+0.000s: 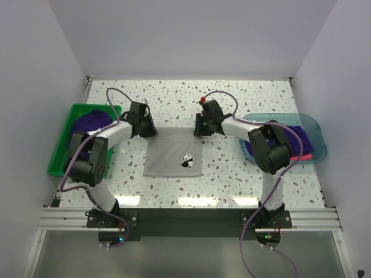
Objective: Fold and stack the towels
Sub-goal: Fold the towel
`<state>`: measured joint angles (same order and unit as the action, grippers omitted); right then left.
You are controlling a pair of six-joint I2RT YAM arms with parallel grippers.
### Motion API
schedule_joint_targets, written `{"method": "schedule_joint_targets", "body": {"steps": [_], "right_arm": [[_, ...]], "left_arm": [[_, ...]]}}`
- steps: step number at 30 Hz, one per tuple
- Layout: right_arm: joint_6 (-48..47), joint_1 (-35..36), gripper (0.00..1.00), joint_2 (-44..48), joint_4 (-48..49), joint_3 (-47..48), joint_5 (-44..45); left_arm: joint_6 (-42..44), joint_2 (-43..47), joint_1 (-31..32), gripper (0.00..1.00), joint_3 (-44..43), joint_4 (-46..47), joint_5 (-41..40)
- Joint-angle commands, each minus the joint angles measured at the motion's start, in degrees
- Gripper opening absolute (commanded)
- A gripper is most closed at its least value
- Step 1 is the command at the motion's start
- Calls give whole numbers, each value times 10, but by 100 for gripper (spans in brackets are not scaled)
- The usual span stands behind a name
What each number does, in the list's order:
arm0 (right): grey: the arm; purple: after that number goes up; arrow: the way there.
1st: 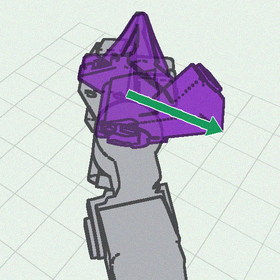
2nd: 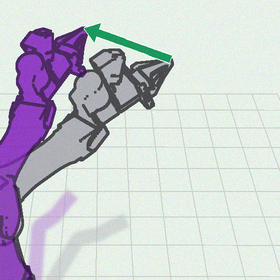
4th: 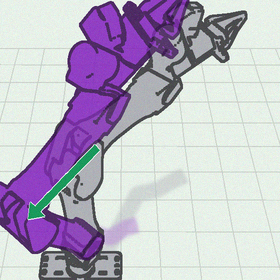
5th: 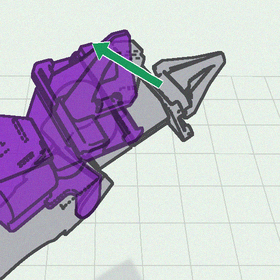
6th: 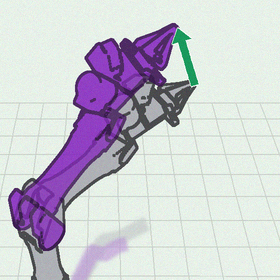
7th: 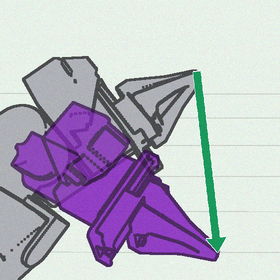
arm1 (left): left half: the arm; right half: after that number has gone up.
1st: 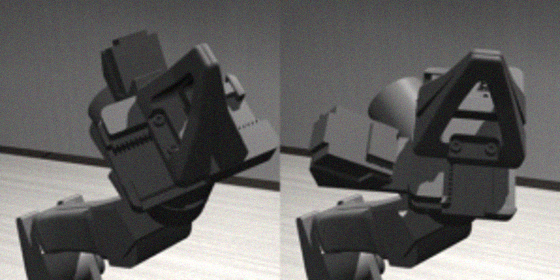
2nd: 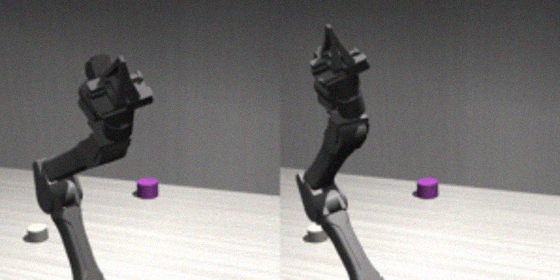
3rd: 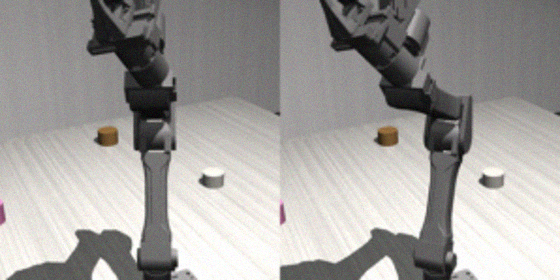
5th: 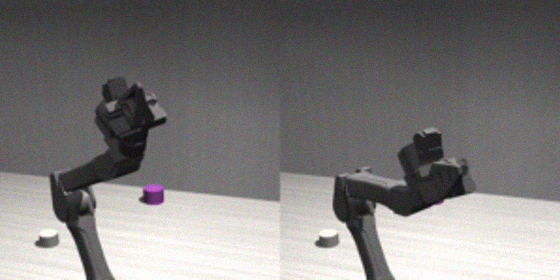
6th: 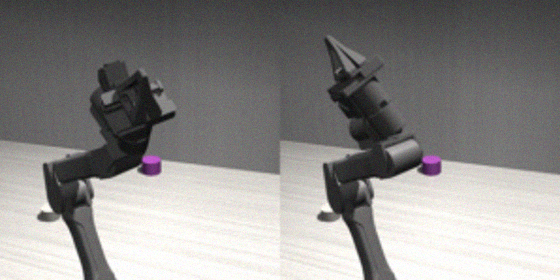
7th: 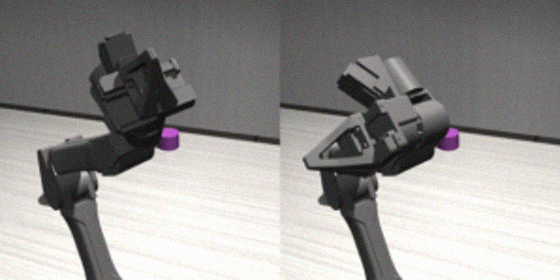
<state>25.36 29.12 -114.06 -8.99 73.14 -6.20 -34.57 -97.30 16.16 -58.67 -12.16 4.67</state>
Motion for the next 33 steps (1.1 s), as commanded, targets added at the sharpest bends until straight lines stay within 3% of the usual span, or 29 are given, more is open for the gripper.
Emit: {"method": "schedule_joint_targets", "body": {"steps": [1, 8, 15, 18, 21, 25, 26, 29, 33], "right_arm": [[-15, -4, 29, -6, -18, 21, -6], [-25, -4, 28, -14, -37, 24, 15], [-66, -5, 29, 1, -87, 9, 33], [-91, -5, 29, 26, -112, 4, 33], [-129, -5, 30, 51, -141, 21, 25], [-234, -5, 37, 75, -177, 67, 0], [-251, -4, 39, 78, -189, 78, -9], [-362, -5, 45, 72, -247, 126, -22], [-443, -16, 48, 25, -326, 183, -34]], "left_arm": [[27, -45, -22, 23, -21, 68, -4], [18, -66, -25, 23, 14, 62, -12], [-80, 63, -3, 26, 174, 96, 31], [-62, 113, 3, 37, 182, 87, 20], [4, 141, 2, 53, 129, 57, -8], [156, 138, -3, 90, 19, 7, -26], [182, 135, -3, 94, 5, 1, -25], [292, 114, -3, 98, -35, -10, 14], [402, 74, -3, 91, -57, -22, 58]]}}
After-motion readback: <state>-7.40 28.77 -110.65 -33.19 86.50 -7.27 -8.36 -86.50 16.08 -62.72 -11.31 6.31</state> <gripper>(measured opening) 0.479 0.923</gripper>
